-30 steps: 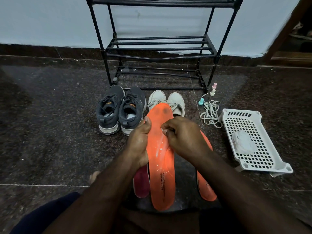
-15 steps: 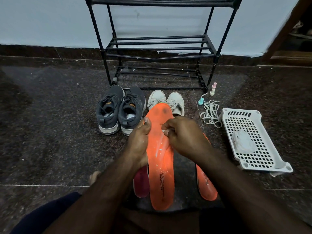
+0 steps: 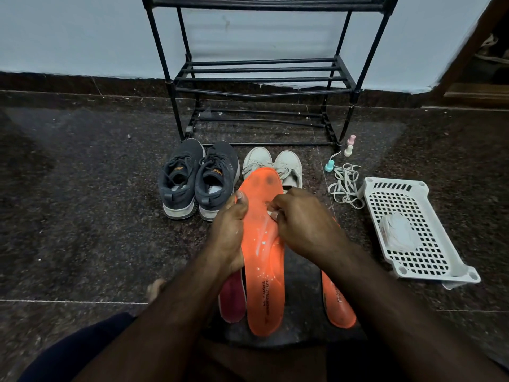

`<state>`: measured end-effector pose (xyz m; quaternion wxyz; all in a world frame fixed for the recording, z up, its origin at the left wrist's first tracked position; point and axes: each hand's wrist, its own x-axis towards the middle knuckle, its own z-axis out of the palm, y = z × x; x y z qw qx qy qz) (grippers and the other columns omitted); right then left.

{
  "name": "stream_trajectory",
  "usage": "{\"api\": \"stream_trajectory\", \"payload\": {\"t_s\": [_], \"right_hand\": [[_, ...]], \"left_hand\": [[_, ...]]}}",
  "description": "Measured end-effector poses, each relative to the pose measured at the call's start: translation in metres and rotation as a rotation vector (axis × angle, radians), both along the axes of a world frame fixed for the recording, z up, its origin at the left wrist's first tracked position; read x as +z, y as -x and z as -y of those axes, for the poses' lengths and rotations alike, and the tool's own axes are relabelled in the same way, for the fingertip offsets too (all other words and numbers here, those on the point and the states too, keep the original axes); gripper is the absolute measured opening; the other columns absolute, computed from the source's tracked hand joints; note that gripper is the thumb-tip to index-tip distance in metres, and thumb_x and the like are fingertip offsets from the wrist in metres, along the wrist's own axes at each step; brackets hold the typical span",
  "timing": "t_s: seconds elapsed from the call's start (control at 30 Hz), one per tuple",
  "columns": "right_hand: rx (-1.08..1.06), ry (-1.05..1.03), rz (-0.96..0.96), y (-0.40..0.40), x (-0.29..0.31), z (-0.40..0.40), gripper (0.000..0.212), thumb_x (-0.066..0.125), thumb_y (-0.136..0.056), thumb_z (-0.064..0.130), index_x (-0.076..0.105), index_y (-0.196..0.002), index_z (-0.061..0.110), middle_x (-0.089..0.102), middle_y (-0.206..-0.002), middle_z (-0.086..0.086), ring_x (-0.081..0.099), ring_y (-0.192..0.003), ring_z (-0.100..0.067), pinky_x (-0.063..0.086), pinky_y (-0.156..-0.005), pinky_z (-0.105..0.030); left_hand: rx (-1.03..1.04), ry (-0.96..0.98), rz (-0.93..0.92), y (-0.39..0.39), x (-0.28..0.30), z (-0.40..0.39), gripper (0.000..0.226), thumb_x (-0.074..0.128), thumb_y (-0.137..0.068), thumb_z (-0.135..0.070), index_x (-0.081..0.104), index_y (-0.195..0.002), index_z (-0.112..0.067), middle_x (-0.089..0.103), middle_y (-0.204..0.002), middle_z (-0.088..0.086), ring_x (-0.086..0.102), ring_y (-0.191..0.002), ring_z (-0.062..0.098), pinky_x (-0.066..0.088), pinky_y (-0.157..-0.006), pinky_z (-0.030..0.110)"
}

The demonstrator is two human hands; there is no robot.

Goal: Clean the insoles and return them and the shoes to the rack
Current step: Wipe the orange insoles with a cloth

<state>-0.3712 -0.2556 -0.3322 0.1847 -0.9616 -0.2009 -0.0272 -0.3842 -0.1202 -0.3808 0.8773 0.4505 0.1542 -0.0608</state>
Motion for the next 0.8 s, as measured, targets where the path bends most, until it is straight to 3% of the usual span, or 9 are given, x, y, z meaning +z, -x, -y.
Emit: {"api": "stream_trajectory", "payload": {"t_s": [0.13, 0.2, 0.3, 0.4, 0.53, 0.63, 0.73, 0.8], "right_hand": [[-0.081, -0.066, 0.082, -0.001, 0.001, 0.001, 0.016, 0.062, -0.089, 0.016, 0.071, -0.102, 0.016, 0.062, -0.097, -0.008, 0.058, -0.095, -0.027, 0.043, -0.080, -0.032], [-0.088, -0.067, 0.111, -0.001, -0.001, -0.002, 0.015, 0.062, -0.088, 0.017, 0.071, -0.100, 0.015, 0.062, -0.095, -0.009, 0.059, -0.093, -0.028, 0.044, -0.080, -0.034], [-0.020, 0.000, 0.068, 0.001, -0.005, -0.006, 0.018, 0.061, -0.088, 0.017, 0.071, -0.103, 0.012, 0.061, -0.095, -0.011, 0.058, -0.094, -0.031, 0.045, -0.082, -0.036], [0.008, 0.007, 0.006, 0.000, -0.003, -0.001, 0.017, 0.061, -0.089, 0.017, 0.071, -0.102, 0.014, 0.062, -0.097, -0.008, 0.057, -0.095, -0.027, 0.042, -0.077, -0.031], [-0.097, -0.317, -0.156, -0.004, 0.006, 0.015, 0.005, 0.068, -0.087, 0.018, 0.072, -0.083, 0.020, 0.067, -0.084, 0.010, 0.058, -0.076, -0.004, 0.040, -0.066, -0.018], [-0.136, -0.426, -0.065, -0.006, 0.008, 0.016, 0.004, 0.071, -0.086, 0.019, 0.073, -0.084, 0.022, 0.063, -0.083, 0.012, 0.053, -0.074, 0.003, 0.035, -0.067, -0.010], [-0.094, -0.353, 0.063, -0.006, 0.001, 0.007, 0.007, 0.071, -0.086, 0.017, 0.075, -0.091, 0.019, 0.063, -0.088, 0.003, 0.057, -0.083, -0.009, 0.039, -0.074, -0.015], [-0.053, -0.252, 0.094, -0.005, -0.007, 0.002, 0.010, 0.069, -0.086, 0.017, 0.074, -0.095, 0.017, 0.064, -0.092, -0.002, 0.059, -0.090, -0.018, 0.045, -0.081, -0.028]], "left_hand": [[0.002, 0.002, -0.006, 0.000, -0.001, 0.002, 0.047, 0.044, -0.105, -0.036, 0.052, -0.135, -0.001, 0.062, -0.127, 0.030, 0.062, -0.113, 0.045, 0.047, -0.097, 0.067], [0.005, -0.006, -0.002, 0.000, -0.001, 0.002, 0.047, 0.045, -0.105, -0.036, 0.051, -0.136, -0.001, 0.063, -0.124, 0.029, 0.064, -0.108, 0.043, 0.048, -0.097, 0.065], [0.011, 0.027, 0.003, 0.001, 0.002, -0.001, 0.049, 0.049, -0.101, -0.037, 0.051, -0.135, -0.002, 0.065, -0.115, 0.026, 0.067, -0.095, 0.036, 0.051, -0.092, 0.060], [0.017, 0.040, -0.002, 0.000, 0.002, -0.003, 0.053, 0.053, -0.096, -0.039, 0.051, -0.135, -0.002, 0.061, -0.126, 0.030, 0.063, -0.104, 0.040, 0.046, -0.098, 0.068], [0.032, 0.040, -0.010, -0.003, 0.003, -0.007, 0.042, 0.045, -0.104, -0.037, 0.055, -0.132, -0.007, 0.065, -0.126, 0.026, 0.065, -0.110, 0.041, 0.050, -0.096, 0.064], [0.008, 0.044, -0.004, -0.003, 0.003, -0.007, 0.046, 0.046, -0.104, -0.038, 0.053, -0.135, -0.004, 0.063, -0.128, 0.027, 0.063, -0.112, 0.042, 0.049, -0.097, 0.064], [-0.019, 0.066, 0.004, 0.000, 0.005, -0.005, 0.048, 0.047, -0.103, -0.037, 0.051, -0.136, -0.002, 0.063, -0.126, 0.028, 0.066, -0.103, 0.039, 0.051, -0.094, 0.063], [-0.035, 0.095, 0.006, 0.000, 0.007, -0.005, 0.049, 0.047, -0.102, -0.037, 0.050, -0.136, -0.002, 0.065, -0.118, 0.027, 0.068, -0.094, 0.037, 0.055, -0.087, 0.060]]}}
